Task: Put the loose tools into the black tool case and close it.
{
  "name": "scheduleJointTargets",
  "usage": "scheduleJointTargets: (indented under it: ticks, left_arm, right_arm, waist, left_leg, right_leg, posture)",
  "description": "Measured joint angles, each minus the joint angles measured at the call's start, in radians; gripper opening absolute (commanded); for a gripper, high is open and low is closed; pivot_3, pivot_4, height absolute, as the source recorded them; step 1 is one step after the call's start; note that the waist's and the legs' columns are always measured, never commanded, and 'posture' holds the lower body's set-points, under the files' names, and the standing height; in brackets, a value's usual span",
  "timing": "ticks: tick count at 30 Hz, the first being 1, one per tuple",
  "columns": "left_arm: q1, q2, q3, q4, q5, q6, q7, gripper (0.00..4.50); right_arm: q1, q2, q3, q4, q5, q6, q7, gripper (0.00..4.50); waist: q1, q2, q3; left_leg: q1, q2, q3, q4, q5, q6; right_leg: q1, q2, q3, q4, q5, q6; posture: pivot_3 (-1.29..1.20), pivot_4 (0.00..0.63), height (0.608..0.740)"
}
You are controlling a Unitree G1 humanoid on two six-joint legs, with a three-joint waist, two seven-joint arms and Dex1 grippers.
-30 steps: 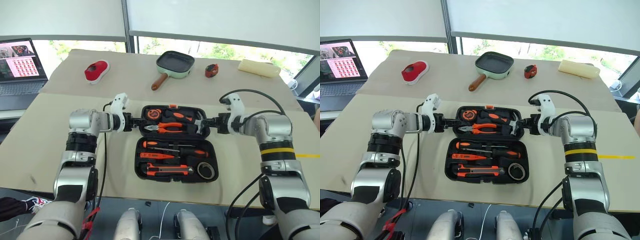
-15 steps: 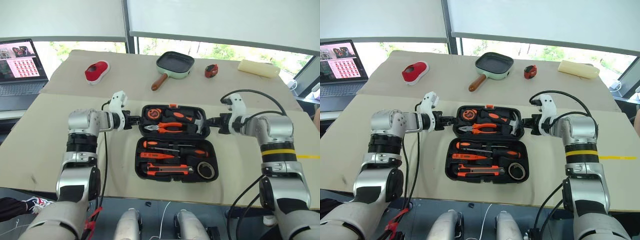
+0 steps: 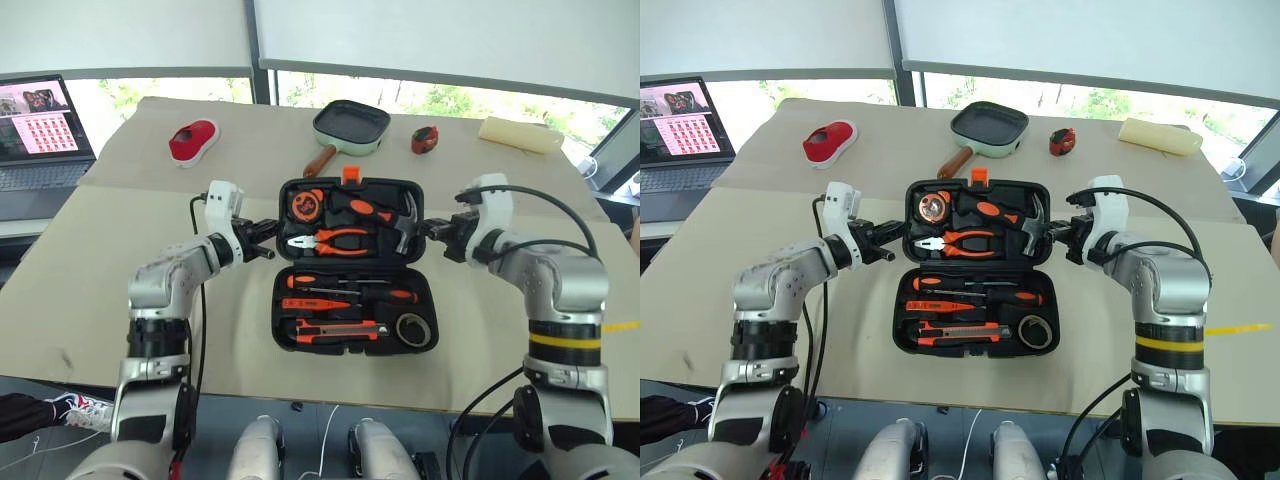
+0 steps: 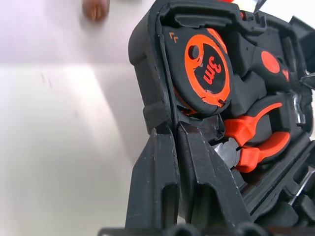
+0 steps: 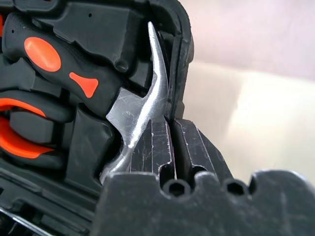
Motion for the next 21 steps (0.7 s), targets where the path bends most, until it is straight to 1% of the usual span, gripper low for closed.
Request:
scheduleJointTargets:
  ticks: [3, 5, 8, 11, 13, 19, 20, 21]
  left_arm:
    - [0.105, 0.028, -0.059, -0.083, 0.08, -0.206, -0.01, 0.01]
    - [0.158, 0.032, -0.074, -0.125, 0.113, -0.295, -0.007, 0.01]
    - [0.241, 0.024, -0.08, -0.202, 0.14, -0.38, 0.021, 0.01]
    - [0.291, 0.016, -0.08, -0.255, 0.141, -0.4, 0.056, 0.01]
    - [0.306, 0.017, -0.079, -0.27, 0.14, -0.401, 0.066, 0.01]
    - [0.356, 0.04, -0.06, -0.331, 0.106, -0.379, 0.081, 0.01]
    - [0.371, 0.046, -0.05, -0.351, 0.089, -0.362, 0.082, 0.7]
    - [0.381, 0.049, -0.035, -0.367, 0.075, -0.346, 0.087, 0.8]
  right_arm:
    - [0.13, -0.006, 0.021, -0.137, -0.003, -0.065, 0.001, 0.0]
    - [0.207, -0.008, 0.023, -0.219, -0.004, -0.108, 0.001, 0.0]
    - [0.338, -0.005, 0.02, -0.327, -0.015, -0.217, 0.001, 0.0]
    - [0.459, -0.005, 0.03, -0.381, -0.053, -0.375, 0.003, 0.0]
    - [0.499, -0.004, 0.033, -0.391, -0.067, -0.436, 0.004, 0.0]
    - [0.654, -0.036, 0.07, -0.408, -0.158, -0.737, 0.038, 0.0]
    - [0.689, -0.054, 0.073, -0.409, -0.18, -0.815, 0.054, 0.75]
    - [0.717, -0.073, 0.074, -0.41, -0.2, -0.873, 0.073, 0.89]
  waist:
    - [0.001, 0.0, 0.0]
    - [0.001, 0.0, 0.0]
    - [0.0, 0.0, 0.0]
    - [0.0, 0.0, 0.0]
    - [-0.001, 0.0, 0.0]
    - [-0.008, 0.0, 0.0]
    - [-0.008, 0.0, 0.0]
    - [-0.007, 0.0, 0.0]
  left_leg:
    - [0.0, 0.0, 0.0, -0.002, 0.0, 0.0]
    - [0.0, 0.0, 0.0, -0.003, 0.0, 0.0]
    - [0.001, 0.0, 0.0, -0.003, 0.0, 0.0]
    - [0.003, 0.0, 0.0, -0.003, 0.0, 0.0]
    - [0.004, 0.0, 0.0, -0.003, 0.0, 0.0]
    - [0.006, 0.001, 0.0, -0.003, 0.0, 0.0]
    - [0.006, 0.001, 0.0, -0.003, 0.0, 0.0]
    - [0.006, 0.001, 0.0, -0.003, 0.0, 0.0]
  right_leg:
    - [0.0, 0.0, 0.0, -0.003, 0.0, 0.0]
    - [0.0, 0.0, 0.0, -0.003, 0.0, 0.0]
    - [0.001, 0.0, 0.0, -0.004, 0.0, 0.0]
    - [0.003, 0.0, 0.0, -0.004, 0.0, 0.0]
    - [0.004, 0.0, 0.0, -0.004, 0.0, 0.0]
    - [0.004, 0.001, 0.001, -0.003, 0.0, 0.0]
    - [0.004, 0.001, 0.001, -0.003, 0.0, 0.0]
    - [0.004, 0.001, 0.001, -0.003, 0.0, 0.0]
  posture:
    - [0.0, 0.15, 0.74]
    - [0.0, 0.15, 0.74]
    - [0.0, 0.15, 0.74]
    - [0.0, 0.15, 0.74]
    - [0.0, 0.15, 0.74]
    - [0.0, 0.15, 0.74]
    - [0.0, 0.15, 0.74]
    - [0.0, 0.15, 0.74]
